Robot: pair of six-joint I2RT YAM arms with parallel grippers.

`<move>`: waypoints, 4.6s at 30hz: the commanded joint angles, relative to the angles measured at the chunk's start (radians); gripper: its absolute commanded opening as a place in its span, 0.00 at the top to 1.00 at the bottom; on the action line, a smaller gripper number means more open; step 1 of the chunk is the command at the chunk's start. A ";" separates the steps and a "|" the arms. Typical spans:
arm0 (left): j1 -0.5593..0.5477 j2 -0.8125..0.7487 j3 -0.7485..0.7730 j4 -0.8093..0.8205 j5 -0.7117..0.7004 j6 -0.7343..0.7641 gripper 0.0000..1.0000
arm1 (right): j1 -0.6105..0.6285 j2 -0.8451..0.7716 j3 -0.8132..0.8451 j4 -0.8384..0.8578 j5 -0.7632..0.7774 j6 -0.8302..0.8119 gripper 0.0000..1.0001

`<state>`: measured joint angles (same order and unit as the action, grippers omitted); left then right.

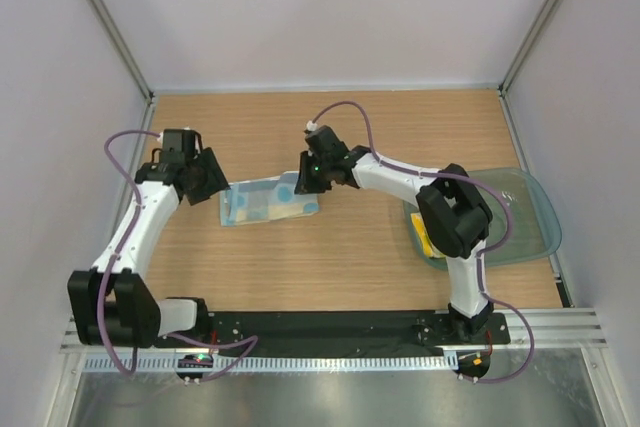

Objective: Roll the towels
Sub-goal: Fold the towel

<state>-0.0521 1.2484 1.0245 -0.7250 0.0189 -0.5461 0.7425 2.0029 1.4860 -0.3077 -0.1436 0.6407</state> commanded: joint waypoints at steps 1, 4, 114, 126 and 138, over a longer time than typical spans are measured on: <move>-0.012 0.097 0.055 0.087 0.055 -0.011 0.44 | -0.005 0.005 -0.050 0.042 -0.033 0.010 0.79; -0.028 0.179 0.077 0.122 0.053 -0.017 0.44 | -0.018 0.005 -0.095 0.051 -0.027 0.002 0.80; -0.226 0.319 -0.199 0.395 0.009 -0.115 0.83 | -0.209 0.084 -0.305 0.258 -0.674 -0.075 0.99; -0.229 0.359 -0.181 0.406 0.061 -0.084 0.89 | -0.186 0.010 -0.234 0.326 -0.869 -0.033 0.99; -0.246 0.342 -0.172 0.395 0.066 -0.074 0.93 | -0.201 0.324 -0.001 0.274 -0.765 -0.049 0.99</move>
<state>-0.2886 1.5841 0.8375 -0.3256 0.0734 -0.6437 0.5510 2.2704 1.4464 -0.0120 -0.9363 0.6037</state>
